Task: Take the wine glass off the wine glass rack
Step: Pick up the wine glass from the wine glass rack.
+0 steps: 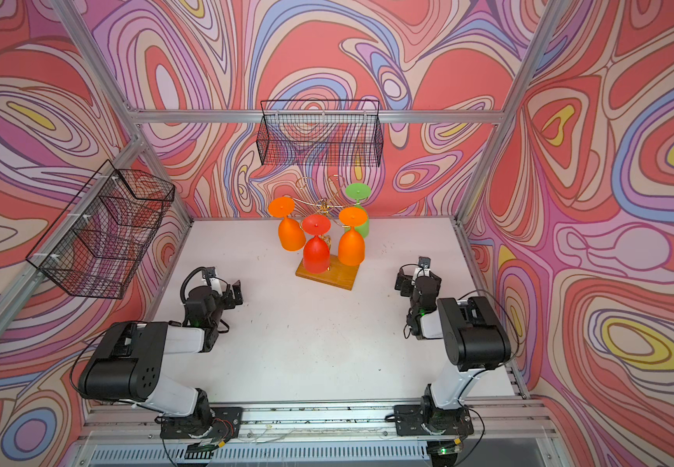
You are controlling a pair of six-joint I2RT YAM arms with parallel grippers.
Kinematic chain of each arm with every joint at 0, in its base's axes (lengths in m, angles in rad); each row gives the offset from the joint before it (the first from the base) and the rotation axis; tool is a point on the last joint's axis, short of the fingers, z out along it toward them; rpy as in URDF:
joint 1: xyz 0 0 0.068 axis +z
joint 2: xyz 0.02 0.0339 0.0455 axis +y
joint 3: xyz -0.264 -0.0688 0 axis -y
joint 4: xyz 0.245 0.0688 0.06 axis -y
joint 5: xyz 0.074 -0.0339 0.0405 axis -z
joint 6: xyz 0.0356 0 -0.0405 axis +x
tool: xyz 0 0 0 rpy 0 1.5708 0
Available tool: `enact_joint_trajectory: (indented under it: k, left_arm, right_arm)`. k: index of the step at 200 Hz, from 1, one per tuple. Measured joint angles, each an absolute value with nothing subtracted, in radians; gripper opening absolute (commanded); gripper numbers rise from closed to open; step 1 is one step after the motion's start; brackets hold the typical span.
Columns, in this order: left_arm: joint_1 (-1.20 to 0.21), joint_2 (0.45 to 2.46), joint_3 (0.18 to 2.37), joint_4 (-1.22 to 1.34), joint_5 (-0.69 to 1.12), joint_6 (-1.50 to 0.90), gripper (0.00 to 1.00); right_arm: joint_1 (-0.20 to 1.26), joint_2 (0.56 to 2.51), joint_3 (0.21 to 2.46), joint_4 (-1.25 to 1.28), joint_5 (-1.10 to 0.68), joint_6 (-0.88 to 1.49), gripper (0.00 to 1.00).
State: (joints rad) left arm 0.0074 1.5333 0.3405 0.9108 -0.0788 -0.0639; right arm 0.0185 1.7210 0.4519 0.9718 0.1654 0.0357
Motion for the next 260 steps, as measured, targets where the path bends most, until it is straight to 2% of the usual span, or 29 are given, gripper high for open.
enact_joint_trajectory:
  k: [87, 128, 166, 205, 260]
  left_arm:
    - [0.007, 1.516, 0.34, 0.896, -0.078, -0.063, 1.0]
    - [0.003, 1.344, 0.347, 0.79, -0.103, -0.064, 0.99]
    - [-0.059, 1.198, 0.363, 0.707, -0.194, -0.083, 0.98]
    - [-0.152, 1.041, 0.469, 0.551, -0.287, -0.183, 0.97]
    - [-0.186, 0.85, 0.607, 0.336, -0.275, -0.349, 0.96]
  right_arm:
    - [0.018, 1.703, 0.462, 0.926, 0.169, 0.039, 0.96]
    - [0.021, 1.547, 0.545, 0.746, 0.179, 0.04, 0.96]
    - [0.067, 1.435, 0.63, 0.573, 0.233, 0.039, 0.97]
    - [0.171, 1.349, 0.697, 0.367, 0.304, 0.032, 0.96]
    - [0.177, 1.162, 0.775, 0.073, 0.328, 0.129, 0.94]
